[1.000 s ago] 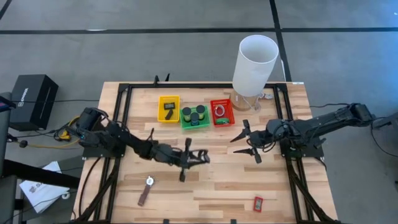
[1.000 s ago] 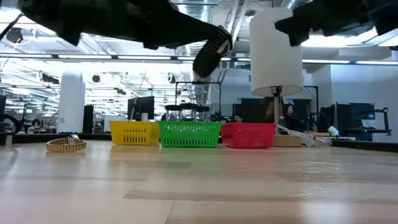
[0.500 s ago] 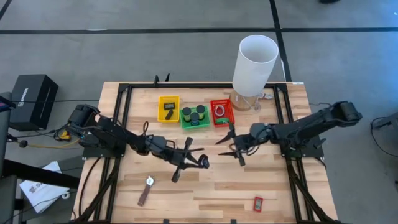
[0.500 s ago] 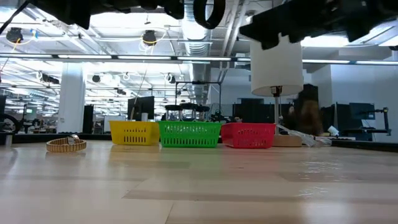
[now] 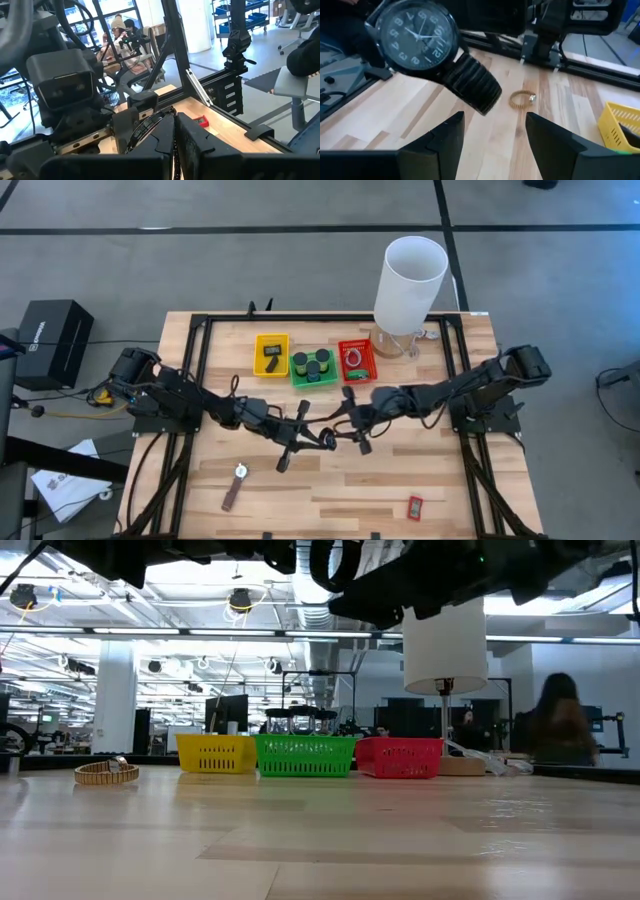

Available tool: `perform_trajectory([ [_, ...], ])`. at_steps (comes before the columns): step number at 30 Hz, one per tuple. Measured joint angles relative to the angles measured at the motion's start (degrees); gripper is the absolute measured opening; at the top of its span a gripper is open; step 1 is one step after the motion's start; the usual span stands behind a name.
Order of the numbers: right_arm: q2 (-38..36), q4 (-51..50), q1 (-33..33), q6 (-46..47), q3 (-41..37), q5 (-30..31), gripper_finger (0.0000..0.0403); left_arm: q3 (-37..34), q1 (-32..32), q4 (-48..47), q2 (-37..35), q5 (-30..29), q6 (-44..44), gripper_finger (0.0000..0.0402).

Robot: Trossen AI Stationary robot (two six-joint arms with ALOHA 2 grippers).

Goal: Pick & Place Office items
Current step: Put the black wrist watch into the red basket

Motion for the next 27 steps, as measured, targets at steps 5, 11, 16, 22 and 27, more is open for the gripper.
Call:
perform_trajectory([
  [5,-1.5,-5.4,0.0,0.0,1.8,0.0,0.0202,0.0,0.0,-0.4,0.0,0.0,0.0,0.0005],
  [11,-3.2,-3.9,0.0,3.8,2.2,0.1,0.0202,0.0,0.0,-0.4,0.0,0.0,0.0,0.0005],
  [16,-1.9,-0.2,-0.2,6.4,2.2,0.2,0.0202,0.0,0.0,-0.3,0.0,-1.8,0.7,0.0005],
  [22,-0.2,1.9,-0.2,6.4,2.1,1.9,0.0177,0.0,0.0,0.2,0.0,-4.6,0.9,0.0005],
  [27,-0.1,1.8,-0.2,6.4,2.1,2.4,0.0124,0.0,0.0,0.6,0.0,-9.5,0.9,0.0005],
])
